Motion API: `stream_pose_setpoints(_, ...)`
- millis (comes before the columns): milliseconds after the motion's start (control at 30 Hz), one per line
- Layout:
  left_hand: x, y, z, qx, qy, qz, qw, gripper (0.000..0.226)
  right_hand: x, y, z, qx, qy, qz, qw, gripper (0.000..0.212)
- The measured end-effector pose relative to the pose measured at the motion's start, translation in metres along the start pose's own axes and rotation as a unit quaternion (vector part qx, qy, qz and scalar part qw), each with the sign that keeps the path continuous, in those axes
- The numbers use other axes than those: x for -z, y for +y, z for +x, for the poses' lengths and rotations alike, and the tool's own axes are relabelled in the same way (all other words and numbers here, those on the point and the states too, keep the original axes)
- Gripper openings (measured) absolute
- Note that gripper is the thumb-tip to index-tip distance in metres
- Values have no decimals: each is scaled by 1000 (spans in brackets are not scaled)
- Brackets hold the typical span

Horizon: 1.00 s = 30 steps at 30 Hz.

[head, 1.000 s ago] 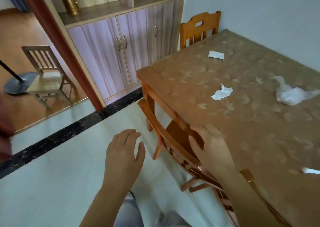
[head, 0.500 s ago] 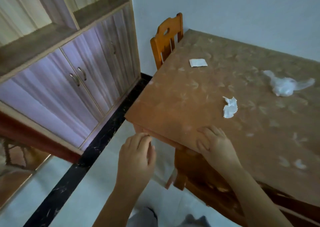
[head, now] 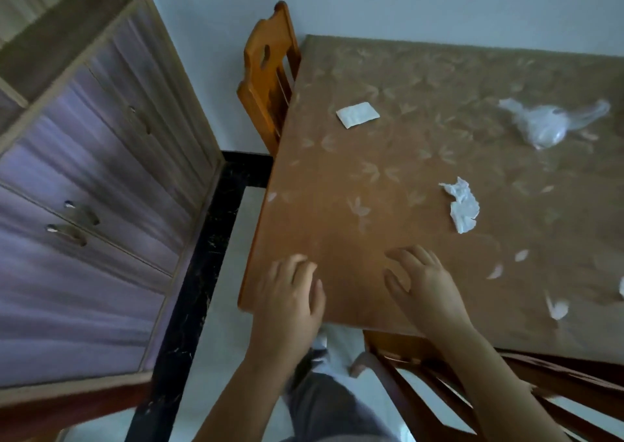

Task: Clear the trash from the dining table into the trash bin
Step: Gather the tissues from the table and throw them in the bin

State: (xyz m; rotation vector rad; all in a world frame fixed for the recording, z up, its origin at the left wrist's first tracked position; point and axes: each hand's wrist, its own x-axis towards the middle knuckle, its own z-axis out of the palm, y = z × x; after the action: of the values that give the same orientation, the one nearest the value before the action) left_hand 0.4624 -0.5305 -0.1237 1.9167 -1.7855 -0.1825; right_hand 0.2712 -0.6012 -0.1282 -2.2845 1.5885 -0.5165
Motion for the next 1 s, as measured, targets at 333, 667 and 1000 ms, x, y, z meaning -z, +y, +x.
stream_pose_setpoints(333,-34,-1,133,-145,-157,18,977,30,-4,83,71,-245,109,15,963,26)
stream_pose_setpoints(667,-74,10,206,-210,-191,-15,959,35,-23,157,123,-412,129,46,901,30)
stream_pose_setpoints(1000,-71,-11,207,-188,-203,-17,961,33,-50,150,122,-429,129,49,893,15)
